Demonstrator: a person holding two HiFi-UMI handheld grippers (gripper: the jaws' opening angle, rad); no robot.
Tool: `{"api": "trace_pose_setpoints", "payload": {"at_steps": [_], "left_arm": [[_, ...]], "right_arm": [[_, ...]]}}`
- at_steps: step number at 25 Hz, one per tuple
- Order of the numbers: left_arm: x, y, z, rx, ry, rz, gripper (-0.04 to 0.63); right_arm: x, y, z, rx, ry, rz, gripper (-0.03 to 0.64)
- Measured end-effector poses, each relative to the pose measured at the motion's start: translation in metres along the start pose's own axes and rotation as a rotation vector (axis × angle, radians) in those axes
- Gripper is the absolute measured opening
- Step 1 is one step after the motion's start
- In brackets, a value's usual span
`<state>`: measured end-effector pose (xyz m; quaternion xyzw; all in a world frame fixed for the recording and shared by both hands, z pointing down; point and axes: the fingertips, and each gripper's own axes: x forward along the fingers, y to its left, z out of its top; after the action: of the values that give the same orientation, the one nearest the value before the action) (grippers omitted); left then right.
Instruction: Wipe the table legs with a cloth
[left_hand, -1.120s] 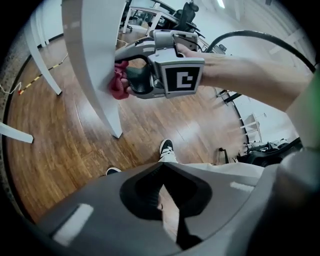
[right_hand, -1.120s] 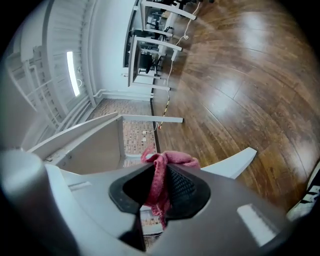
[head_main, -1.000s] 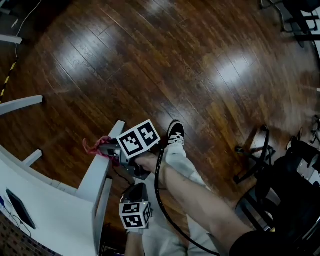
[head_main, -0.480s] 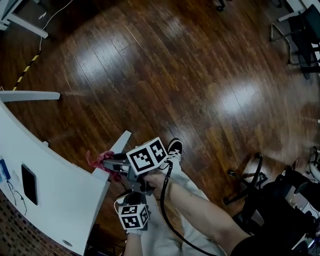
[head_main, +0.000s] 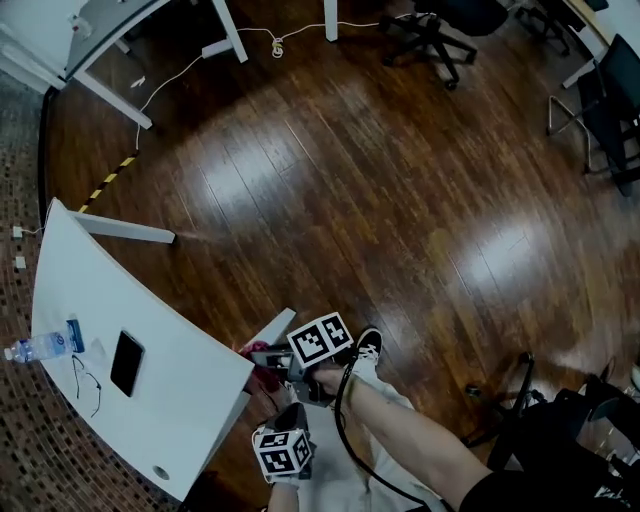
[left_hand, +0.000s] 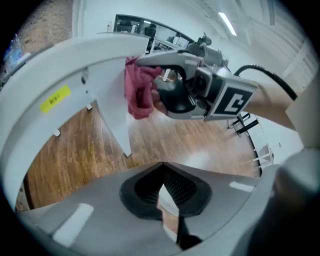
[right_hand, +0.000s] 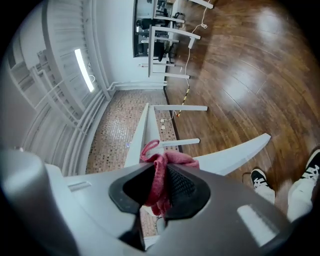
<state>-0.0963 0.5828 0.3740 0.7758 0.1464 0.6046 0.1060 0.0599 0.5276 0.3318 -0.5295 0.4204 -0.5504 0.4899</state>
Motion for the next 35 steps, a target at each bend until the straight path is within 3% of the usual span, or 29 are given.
{"api": "trace_pose_setpoints", "payload": {"at_steps": [3,8,13,15,18,21,24,28,31,35], "left_arm": [[-0.024,-0.015,0.021,0.028,-0.044,0.026,0.002],[-0.068,-0.037,0.054,0.141,-0.122,0.087,0.002],[-0.095,-0.078,0.076,0.302,-0.193,0.032,0.009],[-0.103,-0.103,0.086,0.375,-0.220,-0.019,0.090],[-0.117,-0.141,0.104,0.484,-0.261,-0.073,0.156],[-0.124,-0.167,0.131,0.568,-0.302,-0.055,0.213],[-0.127,-0.180,0.162,0.633,-0.375,0.007,0.230],[-0.144,-0.188,0.197,0.703,-0.482,0.094,0.202],[-0.154,-0.189,0.214,0.717,-0.543,0.107,0.038],[-0.154,-0.188,0.240,0.730,-0.565,0.112,0.020]], "right_arm": [[-0.023,0.014,-0.006,0.028,0.024,-0.019,0.060],[-0.077,0.045,-0.028,0.025,0.119,-0.047,0.060],[-0.134,0.096,-0.040,-0.044,0.241,-0.001,0.060],[-0.155,0.126,-0.035,-0.066,0.245,0.037,0.060],[-0.177,0.169,-0.025,-0.088,0.227,0.101,0.060],[-0.190,0.205,-0.017,-0.137,0.236,0.158,0.060],[-0.198,0.225,-0.016,-0.149,0.280,0.178,0.060],[-0.205,0.236,-0.009,-0.156,0.314,0.166,0.061],[-0.209,0.241,0.010,-0.196,0.300,0.139,0.072],[-0.220,0.237,0.028,-0.271,0.387,0.047,0.143]]}}
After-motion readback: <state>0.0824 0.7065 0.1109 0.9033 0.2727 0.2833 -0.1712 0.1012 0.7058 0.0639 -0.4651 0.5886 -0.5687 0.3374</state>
